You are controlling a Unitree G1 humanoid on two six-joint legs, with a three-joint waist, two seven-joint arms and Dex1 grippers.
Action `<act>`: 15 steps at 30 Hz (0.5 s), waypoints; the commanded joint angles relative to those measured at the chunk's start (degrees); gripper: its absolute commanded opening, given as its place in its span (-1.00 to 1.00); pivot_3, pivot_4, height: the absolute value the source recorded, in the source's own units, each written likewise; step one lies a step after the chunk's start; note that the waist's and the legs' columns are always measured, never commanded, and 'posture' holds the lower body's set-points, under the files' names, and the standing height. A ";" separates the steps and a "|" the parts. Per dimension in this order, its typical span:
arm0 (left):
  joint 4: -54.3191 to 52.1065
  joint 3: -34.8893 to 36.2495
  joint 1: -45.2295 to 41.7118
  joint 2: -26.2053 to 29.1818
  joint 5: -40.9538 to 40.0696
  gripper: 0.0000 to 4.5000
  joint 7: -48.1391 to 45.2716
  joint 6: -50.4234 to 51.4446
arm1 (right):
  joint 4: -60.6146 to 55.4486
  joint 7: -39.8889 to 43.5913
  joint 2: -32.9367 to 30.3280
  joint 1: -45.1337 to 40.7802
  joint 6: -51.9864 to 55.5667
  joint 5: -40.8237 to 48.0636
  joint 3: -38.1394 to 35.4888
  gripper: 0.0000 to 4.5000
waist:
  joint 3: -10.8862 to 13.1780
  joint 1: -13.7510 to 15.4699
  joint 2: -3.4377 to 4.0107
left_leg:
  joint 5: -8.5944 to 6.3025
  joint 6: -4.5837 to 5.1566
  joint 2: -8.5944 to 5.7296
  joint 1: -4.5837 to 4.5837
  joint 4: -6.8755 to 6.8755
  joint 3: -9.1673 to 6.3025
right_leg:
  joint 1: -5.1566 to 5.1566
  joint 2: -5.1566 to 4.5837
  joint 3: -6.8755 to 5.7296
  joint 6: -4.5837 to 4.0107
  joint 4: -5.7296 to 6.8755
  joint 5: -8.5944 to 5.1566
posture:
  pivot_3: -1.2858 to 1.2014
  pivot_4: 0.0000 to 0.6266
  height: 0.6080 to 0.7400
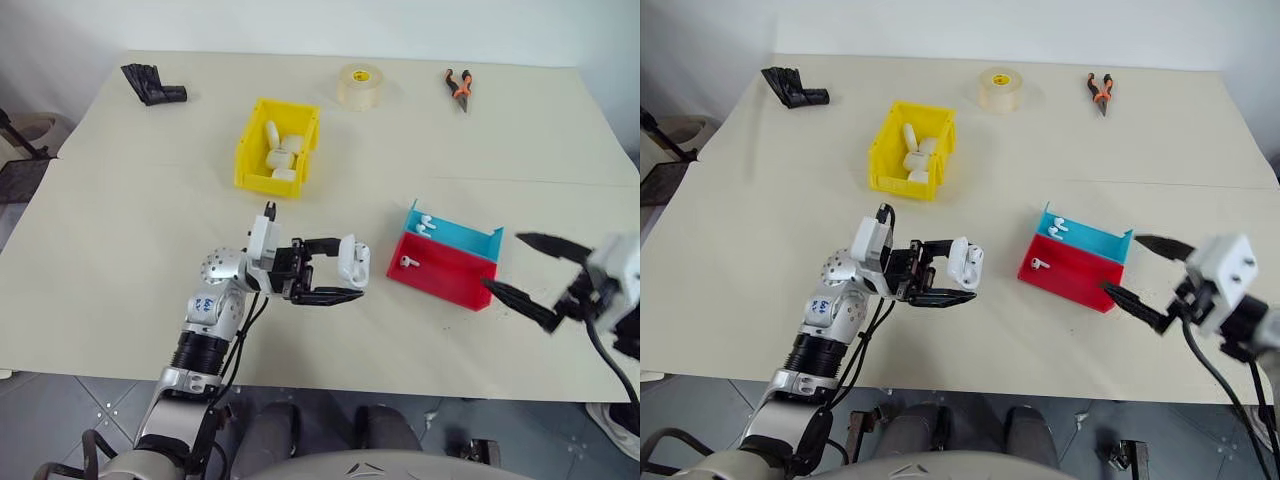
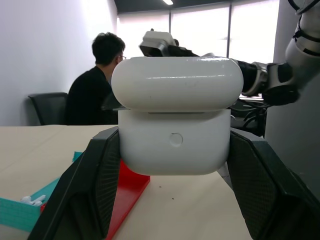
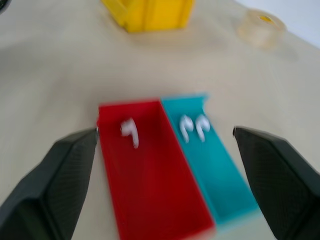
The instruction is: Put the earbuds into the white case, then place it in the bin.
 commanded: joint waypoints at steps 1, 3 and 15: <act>-0.75 -0.02 0.10 -0.57 0.21 0.24 0.57 -1.25 | 5.85 -0.64 -3.84 -9.66 7.16 -3.32 7.33 0.99 | 0.01 0.21 -0.02 | 0.00 0.00 -0.01 -0.04 0.00 -0.01 | -0.01 -0.02 0.00 0.00 -0.04 0.00 | 0.03 -0.52 1.00; -0.75 -0.14 0.28 -0.89 0.37 0.24 0.82 -1.66 | 10.66 0.42 -4.57 -17.56 9.14 -6.21 12.93 0.99 | 0.01 0.23 -0.02 | 0.00 0.00 -0.05 -0.11 0.02 -0.11 | -0.02 -0.06 0.01 0.00 -0.03 0.00 | 0.03 -0.52 1.00; -2.89 -0.74 3.19 -2.66 0.97 0.24 3.43 -3.76 | 46.51 12.62 3.90 -55.82 7.44 -32.48 43.56 0.99 | 0.02 -0.32 0.00 | 0.00 0.01 -0.12 -0.28 -0.10 -0.07 | -0.32 -0.09 -0.15 0.01 0.03 0.01 | 0.03 -0.52 1.00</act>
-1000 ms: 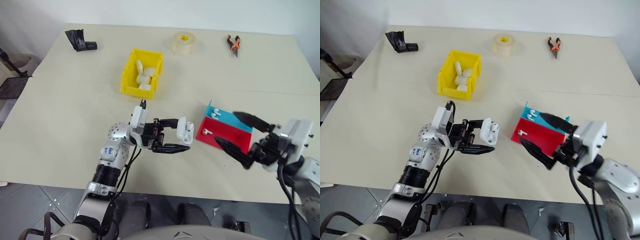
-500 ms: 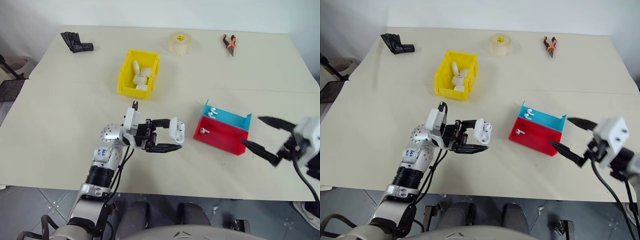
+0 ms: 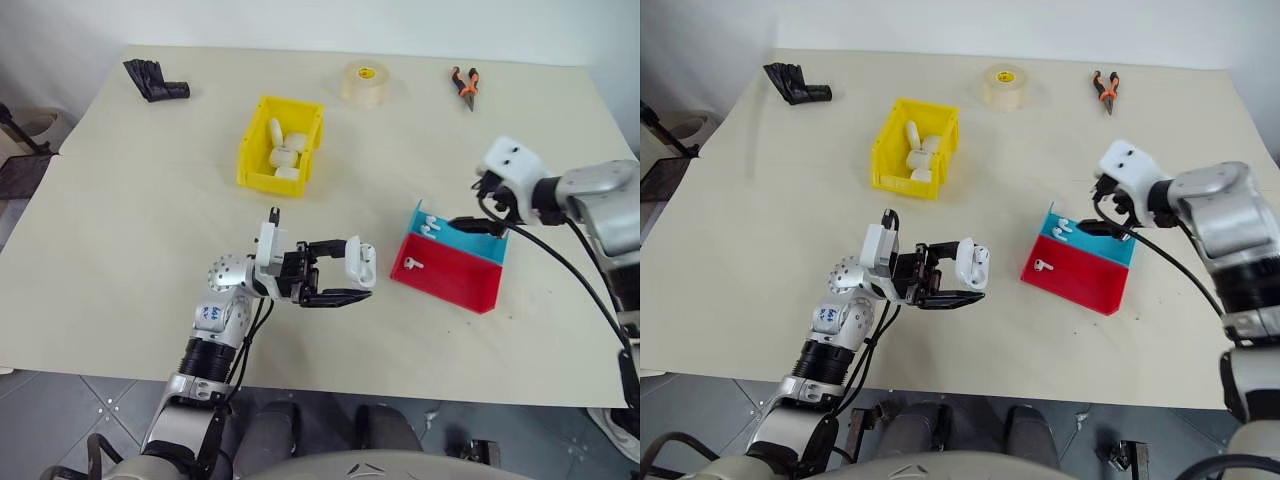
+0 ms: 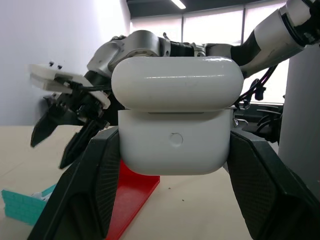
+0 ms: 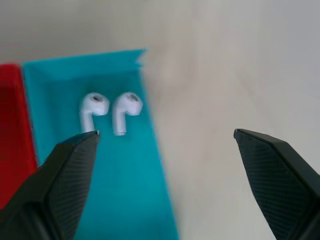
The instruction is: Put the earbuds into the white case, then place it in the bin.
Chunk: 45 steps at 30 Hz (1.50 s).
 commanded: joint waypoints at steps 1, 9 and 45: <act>-2.41 0.02 0.81 -0.54 -0.43 0.24 0.84 -1.13 | 7.87 4.40 1.71 -5.62 -3.78 -4.59 2.32 0.99 | 0.00 -0.11 0.00 | 0.00 0.00 -0.04 -0.02 0.00 -0.03 | -0.01 -0.03 -0.02 0.00 0.01 0.00 | 0.03 -0.52 1.00; -3.28 -0.23 1.92 -0.79 -0.46 0.24 2.06 -1.63 | 24.80 9.73 8.73 -14.22 -12.56 -10.22 4.36 0.99 | 0.00 -0.98 0.00 | 0.00 0.00 -0.04 -0.04 0.02 -0.08 | -0.04 -0.03 -0.13 0.00 0.06 0.00 | 0.03 -0.52 1.00; -5.71 -0.06 3.01 0.06 -0.98 0.24 4.37 -1.22 | 35.64 12.94 16.85 -18.01 -20.78 -17.52 1.32 0.19 | 0.00 -1.66 0.02 | 0.03 -0.07 -0.05 0.02 0.11 -0.07 | -0.22 -0.05 -0.05 0.00 0.56 0.00 | 0.03 -0.52 1.00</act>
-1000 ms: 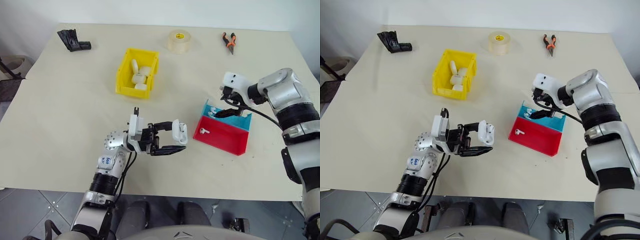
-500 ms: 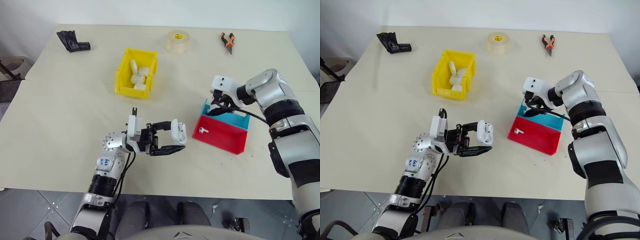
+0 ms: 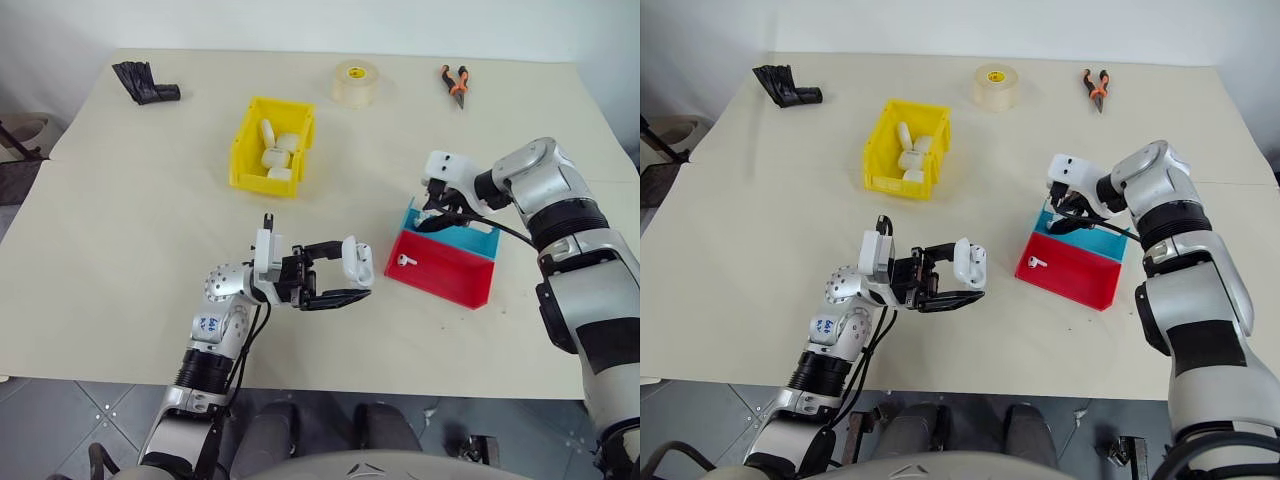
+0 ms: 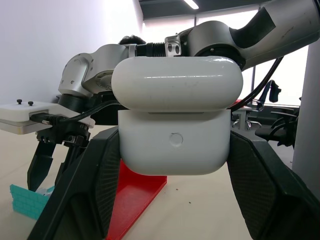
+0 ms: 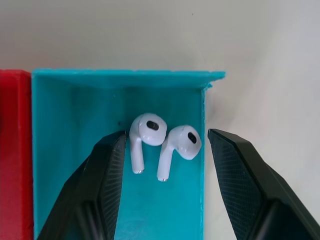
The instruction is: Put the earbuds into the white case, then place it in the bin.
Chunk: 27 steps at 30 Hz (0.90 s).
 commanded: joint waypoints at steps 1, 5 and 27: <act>-2.65 0.15 0.15 -0.16 -1.07 0.24 0.31 -0.21 | -4.52 1.51 -0.84 0.31 0.38 -0.12 -0.92 0.19 | 0.00 -0.08 0.00 | 0.00 0.00 0.00 0.00 0.00 0.00 | -0.01 0.00 0.01 0.00 0.00 0.00 | 0.03 -0.52 1.00; -2.98 0.15 0.38 -0.14 -1.11 0.24 0.62 0.04 | -9.60 1.98 -1.94 1.90 2.50 0.29 -1.62 0.19 | 0.00 -0.16 0.00 | 0.00 0.00 0.00 -0.01 -0.01 0.01 | -0.08 0.00 0.04 0.00 0.10 0.00 | 0.03 -0.52 1.00; -3.19 0.29 0.18 -0.13 -1.30 0.24 0.68 0.77 | -19.26 1.43 -2.23 7.23 9.57 0.70 -1.23 0.19 | 0.00 -0.14 0.00 | 0.00 0.00 -0.04 -0.05 -0.01 0.06 | -0.24 -0.04 0.10 0.00 0.30 0.00 | 0.03 -0.52 1.00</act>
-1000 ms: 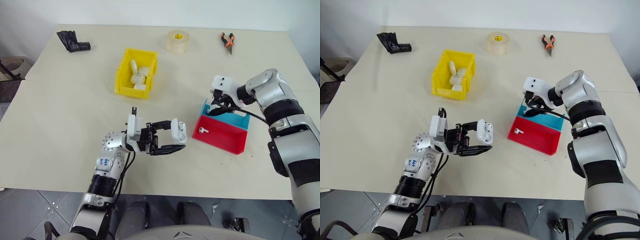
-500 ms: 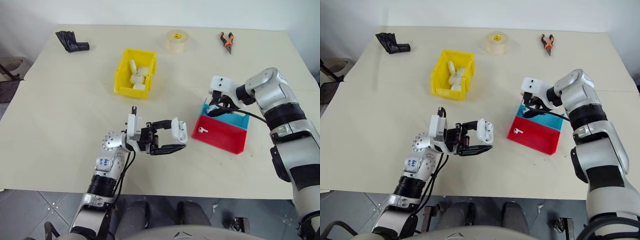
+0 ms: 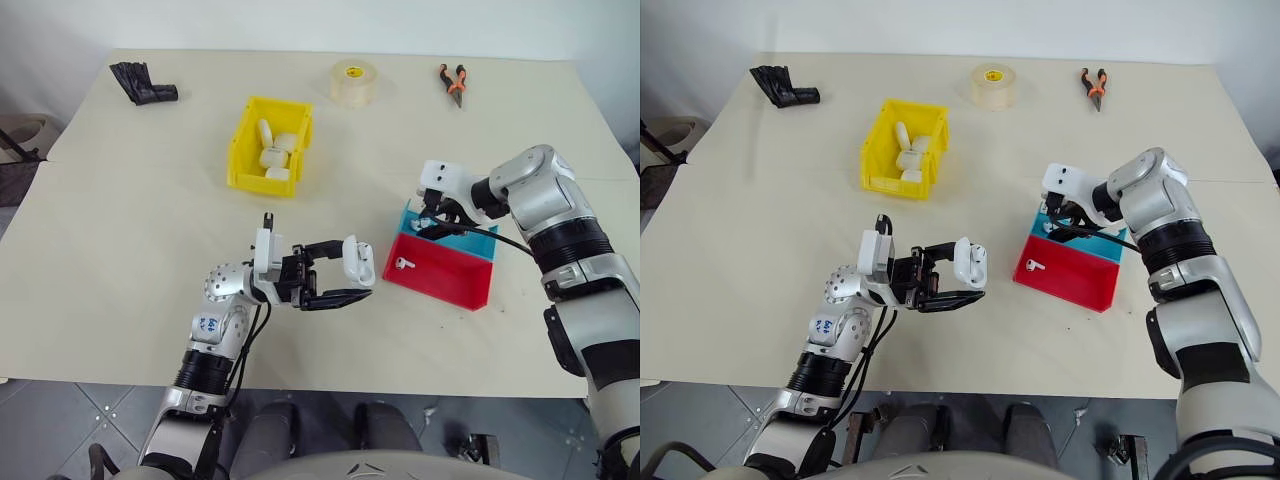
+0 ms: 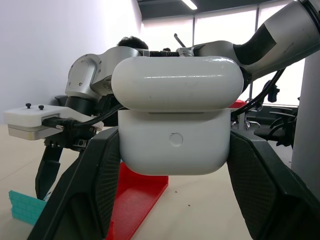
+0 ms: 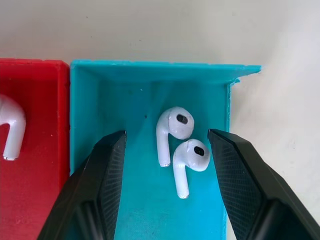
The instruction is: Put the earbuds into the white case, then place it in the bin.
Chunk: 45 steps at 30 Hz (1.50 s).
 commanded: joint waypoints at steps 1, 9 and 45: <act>-2.03 0.27 0.00 -0.15 -1.25 0.24 0.38 0.09 | 0.93 -0.78 0.76 -1.17 -0.51 0.09 -0.81 0.19 | 0.00 -0.05 0.00 | 0.00 0.00 0.00 0.00 0.00 0.00 | 0.00 0.00 0.00 0.00 0.00 0.00 | 0.03 -0.52 1.00; -2.51 0.24 0.37 -0.08 -1.16 0.24 0.92 0.00 | 4.07 -1.30 1.77 -2.27 -2.06 -0.71 -0.10 0.19 | 0.00 -0.33 0.00 | 0.00 0.00 0.00 0.01 0.00 -0.01 | 0.00 0.00 0.00 0.00 0.02 0.00 | 0.03 -0.52 1.00; -4.77 0.07 1.62 0.37 -1.90 0.24 1.14 1.88 | 3.01 -1.25 0.75 -1.25 -3.50 -0.11 -1.10 -0.79 | 0.00 -0.57 0.00 | 0.00 0.00 0.00 0.02 0.01 -0.02 | 0.03 0.00 0.00 0.00 0.04 0.00 | 0.03 -0.52 1.00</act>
